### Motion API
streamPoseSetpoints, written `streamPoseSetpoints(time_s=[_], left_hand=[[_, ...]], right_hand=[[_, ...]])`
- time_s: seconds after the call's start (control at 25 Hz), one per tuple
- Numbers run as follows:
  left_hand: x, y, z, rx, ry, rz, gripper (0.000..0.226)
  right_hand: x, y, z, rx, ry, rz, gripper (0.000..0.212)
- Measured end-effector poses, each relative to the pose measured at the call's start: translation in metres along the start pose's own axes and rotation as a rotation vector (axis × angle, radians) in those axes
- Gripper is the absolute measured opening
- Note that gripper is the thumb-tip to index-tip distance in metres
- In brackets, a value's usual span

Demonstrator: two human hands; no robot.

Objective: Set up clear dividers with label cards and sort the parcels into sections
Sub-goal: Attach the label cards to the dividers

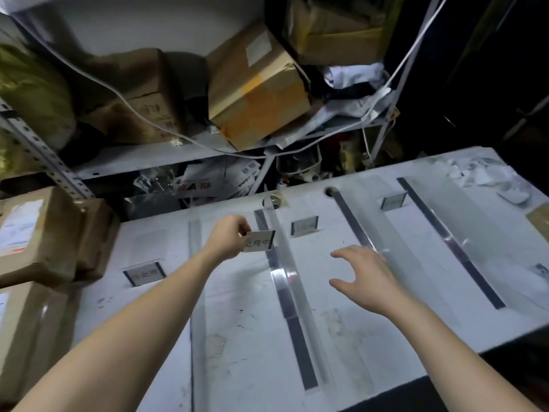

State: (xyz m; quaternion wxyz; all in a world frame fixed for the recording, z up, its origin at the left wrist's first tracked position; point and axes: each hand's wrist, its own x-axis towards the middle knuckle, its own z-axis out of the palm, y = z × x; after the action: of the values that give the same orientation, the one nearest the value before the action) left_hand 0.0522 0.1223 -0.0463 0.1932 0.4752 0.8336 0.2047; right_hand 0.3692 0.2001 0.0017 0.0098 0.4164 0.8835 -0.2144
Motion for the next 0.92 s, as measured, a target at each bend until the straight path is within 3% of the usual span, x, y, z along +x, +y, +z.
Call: streamPoseSetpoints(time_s=[0.44, 0.76, 0.92], left_hand=[[0.033, -0.048, 0.036, 0.297, -0.156, -0.162, 0.011], [0.032, -0.041, 0.026, 0.522, -0.218, -0.147, 0.020], [-0.002, -0.024, 0.005, 0.532, -0.160, -0.084, 0.023]], right_hand=[[0.010, 0.013, 0.019, -0.037, -0.051, -0.025, 0.059], [0.021, -0.008, 0.021, -0.004, -0.061, -0.062, 0.057], [0.016, -0.020, 0.018, 0.009, -0.046, -0.101, 0.055]])
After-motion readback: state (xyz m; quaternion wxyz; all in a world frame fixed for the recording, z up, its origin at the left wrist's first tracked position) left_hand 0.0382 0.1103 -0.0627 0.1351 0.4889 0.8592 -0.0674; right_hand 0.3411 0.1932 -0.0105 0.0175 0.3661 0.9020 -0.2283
